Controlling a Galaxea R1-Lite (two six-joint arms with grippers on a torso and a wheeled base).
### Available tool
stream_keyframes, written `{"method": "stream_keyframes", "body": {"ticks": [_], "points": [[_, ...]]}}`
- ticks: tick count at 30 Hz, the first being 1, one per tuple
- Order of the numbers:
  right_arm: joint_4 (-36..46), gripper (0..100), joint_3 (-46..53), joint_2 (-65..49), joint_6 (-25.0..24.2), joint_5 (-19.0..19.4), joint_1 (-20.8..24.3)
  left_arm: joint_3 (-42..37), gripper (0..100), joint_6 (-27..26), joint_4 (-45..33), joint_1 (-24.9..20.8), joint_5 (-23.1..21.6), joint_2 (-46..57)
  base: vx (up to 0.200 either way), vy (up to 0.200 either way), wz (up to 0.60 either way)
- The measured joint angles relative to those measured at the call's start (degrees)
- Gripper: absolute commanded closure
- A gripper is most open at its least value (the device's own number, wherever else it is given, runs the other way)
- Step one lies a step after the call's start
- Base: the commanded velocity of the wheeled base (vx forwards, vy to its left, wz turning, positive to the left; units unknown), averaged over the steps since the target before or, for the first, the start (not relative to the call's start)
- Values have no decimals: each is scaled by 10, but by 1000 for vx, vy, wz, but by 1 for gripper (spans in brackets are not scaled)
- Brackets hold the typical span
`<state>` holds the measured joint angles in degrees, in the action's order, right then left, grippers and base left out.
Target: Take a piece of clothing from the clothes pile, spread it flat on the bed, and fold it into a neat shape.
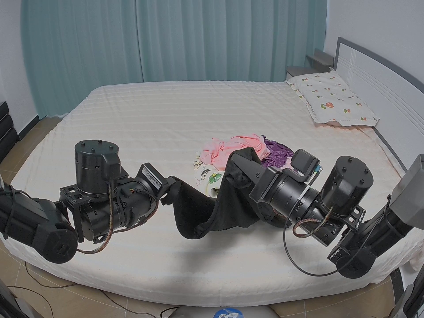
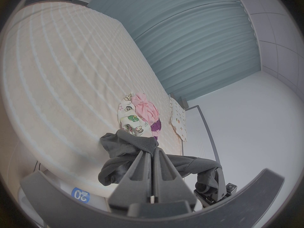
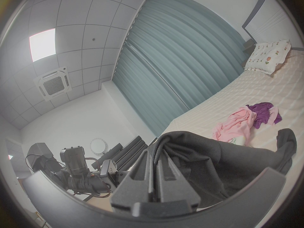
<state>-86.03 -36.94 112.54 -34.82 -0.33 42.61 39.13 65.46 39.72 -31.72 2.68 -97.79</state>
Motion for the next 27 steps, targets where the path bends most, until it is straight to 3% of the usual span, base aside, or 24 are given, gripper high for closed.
{"method": "stream_keyframes", "body": {"ticks": [27], "points": [[-1,100,0,4,0,0,3,-4,100,-3,-4,16,1,17,0,200,0]]}}
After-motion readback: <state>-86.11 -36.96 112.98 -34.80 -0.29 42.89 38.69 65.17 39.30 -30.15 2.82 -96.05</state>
